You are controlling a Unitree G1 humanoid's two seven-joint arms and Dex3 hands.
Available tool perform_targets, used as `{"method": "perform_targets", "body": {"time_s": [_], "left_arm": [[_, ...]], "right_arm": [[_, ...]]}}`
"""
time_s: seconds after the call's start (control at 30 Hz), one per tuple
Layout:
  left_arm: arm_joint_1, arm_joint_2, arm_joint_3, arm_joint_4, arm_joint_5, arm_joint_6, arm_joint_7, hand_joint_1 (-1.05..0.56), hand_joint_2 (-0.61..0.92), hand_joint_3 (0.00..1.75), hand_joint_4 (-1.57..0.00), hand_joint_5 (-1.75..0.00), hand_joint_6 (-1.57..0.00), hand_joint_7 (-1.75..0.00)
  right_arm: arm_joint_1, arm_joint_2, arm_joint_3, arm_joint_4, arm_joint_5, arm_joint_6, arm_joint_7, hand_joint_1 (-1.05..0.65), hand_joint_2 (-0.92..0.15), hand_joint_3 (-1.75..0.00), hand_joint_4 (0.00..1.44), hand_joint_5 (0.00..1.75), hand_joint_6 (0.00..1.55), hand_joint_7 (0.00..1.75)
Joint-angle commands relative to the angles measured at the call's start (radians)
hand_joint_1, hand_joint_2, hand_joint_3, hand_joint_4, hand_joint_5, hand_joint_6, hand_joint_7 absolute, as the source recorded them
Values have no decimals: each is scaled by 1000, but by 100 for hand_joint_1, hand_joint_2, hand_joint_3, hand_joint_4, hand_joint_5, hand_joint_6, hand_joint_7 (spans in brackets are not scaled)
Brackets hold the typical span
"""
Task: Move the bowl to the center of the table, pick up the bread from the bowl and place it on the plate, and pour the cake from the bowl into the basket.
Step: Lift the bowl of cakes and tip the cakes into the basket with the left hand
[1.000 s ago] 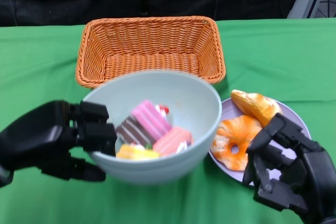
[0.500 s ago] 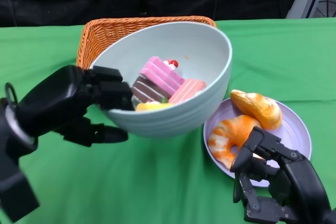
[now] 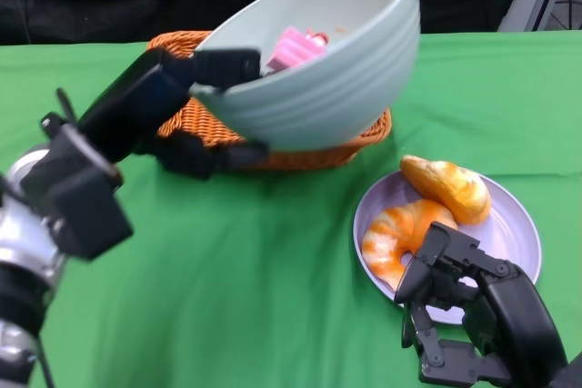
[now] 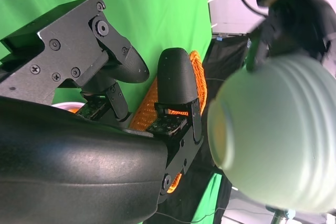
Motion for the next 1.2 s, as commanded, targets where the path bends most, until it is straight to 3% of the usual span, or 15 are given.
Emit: {"method": "perform_targets", "body": {"time_s": [0.03,0.27,0.47,0.6,0.8,0.9,1.2], "left_arm": [[-49,-45,55,24,-55,72,-40,-14,74,86,-78,-175,-68,-146],[-107,-157,162,43,-137,369,-71,-19,70,86,-73,-174,-74,-129],[-165,-220,227,98,-159,482,-105,-17,62,103,-72,-175,-68,-143],[-217,-262,302,131,-242,659,-136,-18,67,93,-71,-175,-71,-141],[-257,-290,376,153,-289,832,-129,-17,71,84,-79,-169,-79,-133],[-280,-301,415,187,-319,911,-135,-16,72,87,-81,-174,-80,-137],[-331,-326,564,278,-460,1151,-176,-14,78,80,-79,-174,-81,-134]], "right_arm": [[2,-12,0,8,-4,-18,-3,0,-48,-133,82,175,62,161],[1,-8,-7,32,7,-10,-6,0,-51,-130,83,175,61,161],[2,1,-15,32,20,10,-15,0,-53,-128,79,175,59,162],[2,-3,-14,38,17,6,-14,0,-53,-127,78,175,57,162],[-2,2,-8,48,19,6,-15,1,-56,-121,77,175,56,160],[-7,4,-6,53,20,2,-16,1,-56,-119,77,175,56,160],[-12,9,-12,66,15,-26,-34,0,-56,-119,77,175,57,159]]}}
